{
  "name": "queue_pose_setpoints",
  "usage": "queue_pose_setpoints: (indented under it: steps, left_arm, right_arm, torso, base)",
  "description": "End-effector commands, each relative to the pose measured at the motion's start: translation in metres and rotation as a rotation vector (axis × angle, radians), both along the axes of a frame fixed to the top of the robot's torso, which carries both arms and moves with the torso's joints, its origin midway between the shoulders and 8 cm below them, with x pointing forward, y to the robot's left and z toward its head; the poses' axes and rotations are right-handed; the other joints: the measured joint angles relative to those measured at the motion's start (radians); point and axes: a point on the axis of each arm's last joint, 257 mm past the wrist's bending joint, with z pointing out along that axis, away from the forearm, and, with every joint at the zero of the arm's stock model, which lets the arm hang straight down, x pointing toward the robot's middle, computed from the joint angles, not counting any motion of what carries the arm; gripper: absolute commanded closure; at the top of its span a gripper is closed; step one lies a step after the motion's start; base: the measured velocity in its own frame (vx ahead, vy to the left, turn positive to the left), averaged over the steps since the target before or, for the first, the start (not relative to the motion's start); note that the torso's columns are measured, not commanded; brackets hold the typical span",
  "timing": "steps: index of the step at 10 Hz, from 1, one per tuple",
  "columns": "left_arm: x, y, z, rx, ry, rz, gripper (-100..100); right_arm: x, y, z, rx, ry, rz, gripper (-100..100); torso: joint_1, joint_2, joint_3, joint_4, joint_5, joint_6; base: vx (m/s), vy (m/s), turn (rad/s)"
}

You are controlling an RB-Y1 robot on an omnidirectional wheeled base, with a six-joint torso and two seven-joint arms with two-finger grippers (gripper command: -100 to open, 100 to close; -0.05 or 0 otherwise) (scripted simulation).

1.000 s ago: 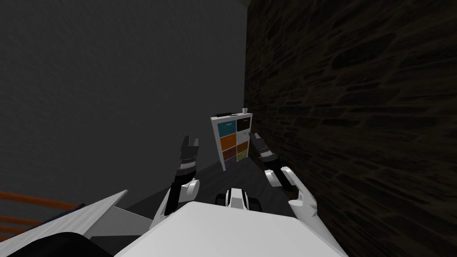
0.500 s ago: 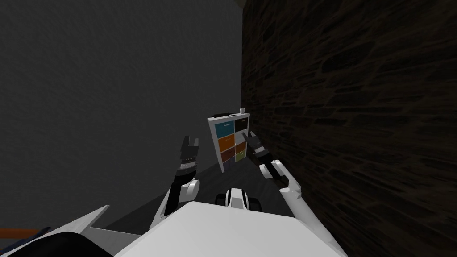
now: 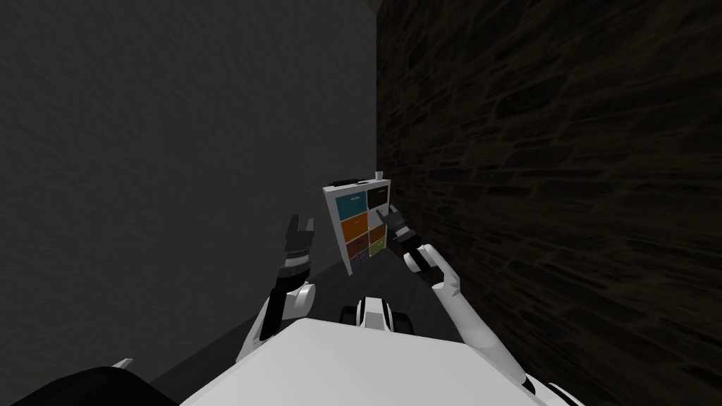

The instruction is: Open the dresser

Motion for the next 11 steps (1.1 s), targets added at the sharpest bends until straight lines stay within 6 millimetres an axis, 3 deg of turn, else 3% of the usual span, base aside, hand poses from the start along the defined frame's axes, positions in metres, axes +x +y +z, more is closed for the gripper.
queue_pose_setpoints:
  steps: [1,8,11]
  left_arm:
    - [0.000,0.000,0.000,0.000,0.000,0.000,0]
    - [0.000,0.000,0.000,0.000,0.000,0.000,0]
    - [0.000,0.000,0.000,0.000,0.000,0.000,0]
  right_arm:
    - [0.010,0.015,-0.001,-0.107,-0.042,-0.035,-100]
    - [0.044,0.064,-0.008,-0.430,-0.167,-0.128,-100]
    - [0.051,0.077,-0.009,-0.523,-0.214,-0.157,-100]
  torso:
    - [0.000,-0.001,0.000,0.000,0.000,0.000]
    - [0.000,0.000,0.000,0.000,0.000,0.000]
    - [0.000,0.000,0.000,0.000,0.000,0.000]
  base:
    - [0.034,0.033,-0.080]
    - [0.029,0.037,-0.130]
    - [0.029,0.041,-0.092]
